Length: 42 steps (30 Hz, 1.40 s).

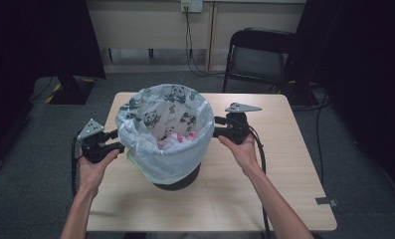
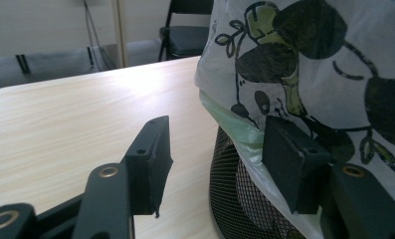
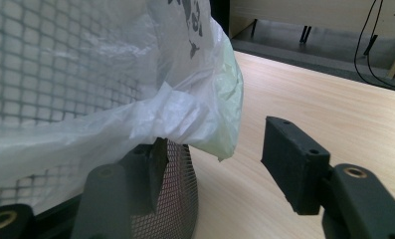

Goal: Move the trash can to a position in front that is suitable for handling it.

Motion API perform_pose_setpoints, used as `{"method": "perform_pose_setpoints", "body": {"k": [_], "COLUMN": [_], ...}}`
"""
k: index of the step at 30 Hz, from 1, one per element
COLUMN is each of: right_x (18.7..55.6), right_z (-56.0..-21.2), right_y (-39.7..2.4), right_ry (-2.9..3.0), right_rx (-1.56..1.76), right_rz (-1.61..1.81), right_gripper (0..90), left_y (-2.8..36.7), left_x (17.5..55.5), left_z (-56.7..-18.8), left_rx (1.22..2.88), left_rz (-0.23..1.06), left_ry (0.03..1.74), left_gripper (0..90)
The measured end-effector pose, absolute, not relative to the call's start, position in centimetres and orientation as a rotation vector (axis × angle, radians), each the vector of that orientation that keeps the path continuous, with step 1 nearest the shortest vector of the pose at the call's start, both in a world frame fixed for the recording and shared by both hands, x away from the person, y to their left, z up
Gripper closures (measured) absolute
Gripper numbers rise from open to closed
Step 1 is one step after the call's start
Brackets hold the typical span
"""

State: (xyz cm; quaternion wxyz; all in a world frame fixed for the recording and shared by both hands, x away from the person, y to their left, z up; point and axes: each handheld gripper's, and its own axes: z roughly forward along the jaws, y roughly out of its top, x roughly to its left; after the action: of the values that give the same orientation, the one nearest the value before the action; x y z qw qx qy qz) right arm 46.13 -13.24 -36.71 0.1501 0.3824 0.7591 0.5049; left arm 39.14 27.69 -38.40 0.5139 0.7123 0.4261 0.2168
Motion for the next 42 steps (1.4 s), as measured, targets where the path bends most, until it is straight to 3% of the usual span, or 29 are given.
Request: {"method": "perform_pose_setpoints", "body": {"k": [6,27,32,42], "right_x": [44.5,40.0,38.9,37.4], "right_z": [-36.8,-37.3,-37.0,-37.0], "right_y": [-14.6,-20.8,-22.3,-24.3], "right_ry": [2.176,2.202,2.193,2.163], "right_rx": [1.064,1.116,1.139,1.16], "right_rz": [1.454,1.433,1.451,1.502], "right_gripper": [42.5,40.1,35.6,38.4], "left_y": [26.5,22.2,21.3,20.1], "left_x": [38.3,37.0,36.8,36.7], "left_z": [-38.7,-38.7,-38.7,-38.7], "left_rx": [1.702,1.786,1.812,1.832], "left_rz": [0.522,0.281,0.253,0.2], "left_ry": [0.997,0.827,0.799,0.741], "left_gripper": [45.5,45.6,41.2,37.8]}}
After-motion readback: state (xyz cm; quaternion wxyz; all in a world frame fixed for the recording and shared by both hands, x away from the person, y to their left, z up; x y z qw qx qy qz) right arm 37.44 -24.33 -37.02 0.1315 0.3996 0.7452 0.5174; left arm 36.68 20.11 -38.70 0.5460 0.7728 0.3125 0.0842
